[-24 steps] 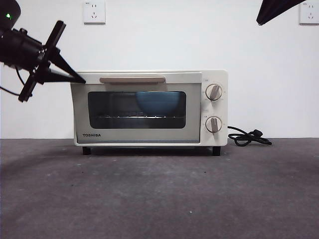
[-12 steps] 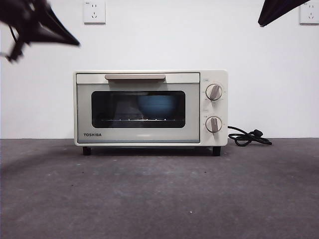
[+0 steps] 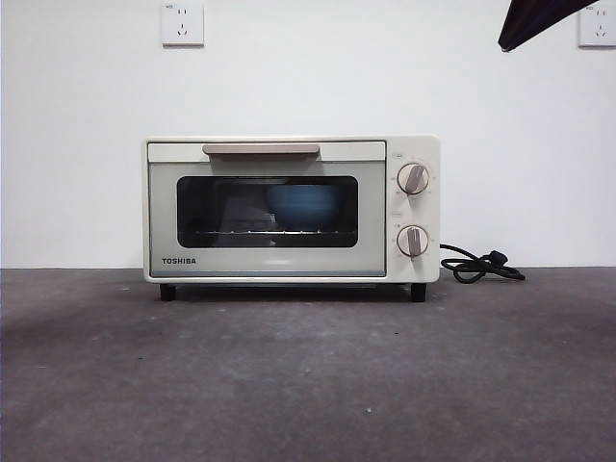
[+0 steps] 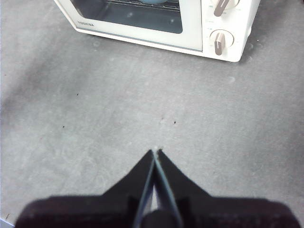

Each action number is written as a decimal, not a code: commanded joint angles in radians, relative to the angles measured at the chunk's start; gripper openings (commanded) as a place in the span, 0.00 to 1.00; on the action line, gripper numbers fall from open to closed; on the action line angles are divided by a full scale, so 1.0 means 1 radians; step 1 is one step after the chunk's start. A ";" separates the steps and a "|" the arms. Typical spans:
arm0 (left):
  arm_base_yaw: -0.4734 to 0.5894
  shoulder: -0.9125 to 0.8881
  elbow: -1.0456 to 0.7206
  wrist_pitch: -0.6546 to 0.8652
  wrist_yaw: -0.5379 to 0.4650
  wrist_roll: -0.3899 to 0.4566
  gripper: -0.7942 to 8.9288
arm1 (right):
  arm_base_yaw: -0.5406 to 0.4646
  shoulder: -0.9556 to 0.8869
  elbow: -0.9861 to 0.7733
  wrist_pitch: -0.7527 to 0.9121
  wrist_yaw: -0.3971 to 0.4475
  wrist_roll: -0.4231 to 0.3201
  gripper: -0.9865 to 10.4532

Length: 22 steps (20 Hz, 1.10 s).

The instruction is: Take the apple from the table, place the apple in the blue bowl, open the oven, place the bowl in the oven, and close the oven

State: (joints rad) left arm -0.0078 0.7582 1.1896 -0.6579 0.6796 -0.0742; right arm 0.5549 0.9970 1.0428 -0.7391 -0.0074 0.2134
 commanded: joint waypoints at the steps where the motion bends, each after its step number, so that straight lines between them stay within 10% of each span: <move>1: -0.002 -0.021 -0.001 0.003 -0.002 0.064 0.08 | 0.001 -0.002 -0.010 0.006 0.001 0.003 0.09; 9: -0.008 -0.110 -0.136 0.029 -0.052 0.558 0.08 | 0.001 -0.002 -0.010 0.006 0.001 0.003 0.09; 17: 0.025 -0.519 -0.831 0.528 -0.309 0.364 0.08 | 0.001 -0.002 -0.010 0.006 0.001 0.003 0.09; 22: 0.024 -0.755 -1.068 0.592 -0.453 0.291 0.08 | 0.001 -0.002 -0.010 0.006 0.001 0.003 0.09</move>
State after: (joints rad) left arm 0.0132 0.0120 0.1299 -0.0780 0.2348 0.2543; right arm 0.5549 0.9970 1.0428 -0.7395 -0.0074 0.2134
